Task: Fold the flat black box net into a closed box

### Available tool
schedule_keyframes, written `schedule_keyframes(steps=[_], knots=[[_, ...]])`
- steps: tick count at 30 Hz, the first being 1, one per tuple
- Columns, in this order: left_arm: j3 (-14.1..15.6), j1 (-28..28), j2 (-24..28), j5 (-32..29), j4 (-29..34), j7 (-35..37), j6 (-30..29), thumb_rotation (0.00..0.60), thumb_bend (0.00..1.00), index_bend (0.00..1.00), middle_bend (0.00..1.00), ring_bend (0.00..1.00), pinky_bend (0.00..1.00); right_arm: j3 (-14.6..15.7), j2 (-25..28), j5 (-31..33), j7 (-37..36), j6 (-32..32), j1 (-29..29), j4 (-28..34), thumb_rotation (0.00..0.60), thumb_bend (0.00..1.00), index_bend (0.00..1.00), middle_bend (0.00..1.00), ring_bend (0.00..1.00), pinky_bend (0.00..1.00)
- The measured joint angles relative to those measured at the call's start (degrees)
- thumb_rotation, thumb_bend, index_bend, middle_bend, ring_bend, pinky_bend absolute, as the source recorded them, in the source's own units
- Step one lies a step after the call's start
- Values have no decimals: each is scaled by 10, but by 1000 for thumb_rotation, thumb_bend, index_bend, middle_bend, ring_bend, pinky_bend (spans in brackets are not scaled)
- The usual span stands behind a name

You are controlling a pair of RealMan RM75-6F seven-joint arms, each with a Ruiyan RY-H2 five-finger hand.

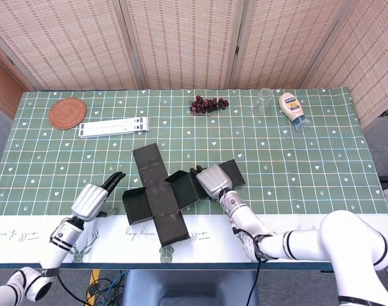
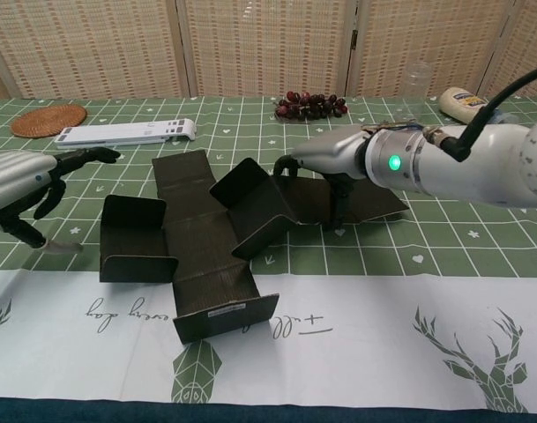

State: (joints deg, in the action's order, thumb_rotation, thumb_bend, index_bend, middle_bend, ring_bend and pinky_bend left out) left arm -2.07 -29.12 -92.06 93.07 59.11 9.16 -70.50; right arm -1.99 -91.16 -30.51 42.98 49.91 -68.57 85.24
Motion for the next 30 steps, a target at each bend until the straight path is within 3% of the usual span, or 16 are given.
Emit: schedule_keyframes(steps=[7,12,20,30], knots=[[-8,-6,-19,-13,12,31,2,600,143,0,113,726,816,-4,1,-24,-12,-6,7,-2,600,404,246,269,784,1000],[-19,-8,-18,-37,59,96,11,600,142,0,113,726,819,-6,6,-53,-15,-12,7,-1,600,406,258,278,790,1000],[-27,-13,5,-67,132,196,50,600,142,0,95,725,823,-5,25,-136,-1,-23,-9,8,600,410,291,300,804,1000],[-22,-23,21,-78,151,280,87,600,142,0,39,715,826,4,43,-226,23,-32,-25,16,600,412,307,313,811,1000]])
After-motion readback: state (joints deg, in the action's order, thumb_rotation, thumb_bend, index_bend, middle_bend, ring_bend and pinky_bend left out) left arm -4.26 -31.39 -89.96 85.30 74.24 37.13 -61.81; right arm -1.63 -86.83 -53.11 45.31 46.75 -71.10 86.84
